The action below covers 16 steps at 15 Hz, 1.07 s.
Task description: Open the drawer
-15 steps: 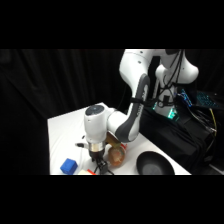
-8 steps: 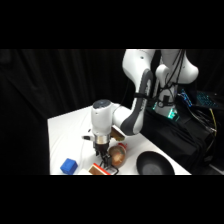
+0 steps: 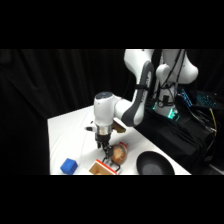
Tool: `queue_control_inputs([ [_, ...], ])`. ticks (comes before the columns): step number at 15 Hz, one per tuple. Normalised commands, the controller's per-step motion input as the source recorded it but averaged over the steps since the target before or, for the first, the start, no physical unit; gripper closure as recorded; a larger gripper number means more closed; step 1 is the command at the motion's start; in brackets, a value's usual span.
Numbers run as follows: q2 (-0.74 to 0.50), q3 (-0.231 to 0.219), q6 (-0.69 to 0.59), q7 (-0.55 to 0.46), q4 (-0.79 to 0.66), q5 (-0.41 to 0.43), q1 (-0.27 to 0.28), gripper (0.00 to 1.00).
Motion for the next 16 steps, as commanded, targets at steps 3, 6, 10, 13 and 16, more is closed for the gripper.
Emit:
queue_control_inputs([
  [3,-0.35,0.108,0.03,-0.21,-0.32,0.035,-0.160,0.00],
  [6,-0.44,0.118,-0.10,-0.19,-0.30,0.057,-0.140,0.00],
  [10,-0.61,0.087,-0.30,-0.18,-0.30,0.072,-0.109,0.00],
  [13,-0.59,0.030,-0.42,-0.16,-0.23,0.076,-0.055,0.00],
  [16,-0.49,-0.018,-0.42,-0.12,-0.16,0.040,0.002,0.00],
])
